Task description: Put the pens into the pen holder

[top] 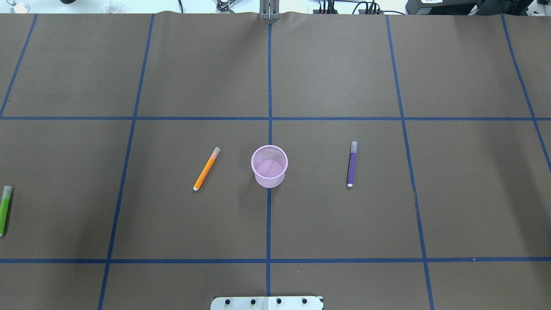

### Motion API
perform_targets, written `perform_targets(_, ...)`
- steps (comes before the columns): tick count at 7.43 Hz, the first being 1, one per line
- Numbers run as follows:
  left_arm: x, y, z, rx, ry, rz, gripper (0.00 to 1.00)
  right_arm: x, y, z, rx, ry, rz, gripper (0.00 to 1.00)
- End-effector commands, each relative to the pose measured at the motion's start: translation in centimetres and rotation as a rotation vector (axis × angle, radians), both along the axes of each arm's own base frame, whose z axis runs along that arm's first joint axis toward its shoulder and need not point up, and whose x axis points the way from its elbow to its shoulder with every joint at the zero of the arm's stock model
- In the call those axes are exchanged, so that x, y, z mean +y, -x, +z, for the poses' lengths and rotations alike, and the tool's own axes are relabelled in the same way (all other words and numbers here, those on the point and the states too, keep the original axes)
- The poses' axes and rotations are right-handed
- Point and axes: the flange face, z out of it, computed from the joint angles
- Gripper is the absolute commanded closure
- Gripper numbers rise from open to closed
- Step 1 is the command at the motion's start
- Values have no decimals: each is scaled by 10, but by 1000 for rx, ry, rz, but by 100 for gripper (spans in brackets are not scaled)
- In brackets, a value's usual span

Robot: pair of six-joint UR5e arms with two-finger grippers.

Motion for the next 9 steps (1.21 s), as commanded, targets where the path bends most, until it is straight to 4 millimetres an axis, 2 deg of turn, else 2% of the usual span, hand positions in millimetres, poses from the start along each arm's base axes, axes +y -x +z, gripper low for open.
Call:
perform_targets(1, -36, 0, -53, -6, -152, 1, 0, 0, 1, 31, -16, 35, -2, 0)
perform_targets(2, -39, 0, -58, -8, -226, 0, 0, 7, 1, 57, -16, 43, -2, 0)
perform_targets(3, -39, 0, -59, -10, -244, 0, 0, 8, 2, 101, -23, 73, 26, 0)
perform_targets(5, -41, -4, -62, -8, -255, 8, 0, 20, 4, 165, -77, 96, 248, 1)
perform_targets(6, -41, -5, -62, -8, -255, 11, 0, 24, 16, 184, -110, 109, 324, 1)
perform_targets(7, -41, -8, -63, -6, -256, 16, 0, 19, 35, 178, -126, 128, 374, 2)
perform_targets(8, -41, -10, -63, -5, -256, 21, 0, 19, 52, 189, -88, 132, 364, 2)
perform_targets(9, -41, -10, -63, -5, -256, 21, 0, 15, 64, 190, -71, 133, 350, 3)
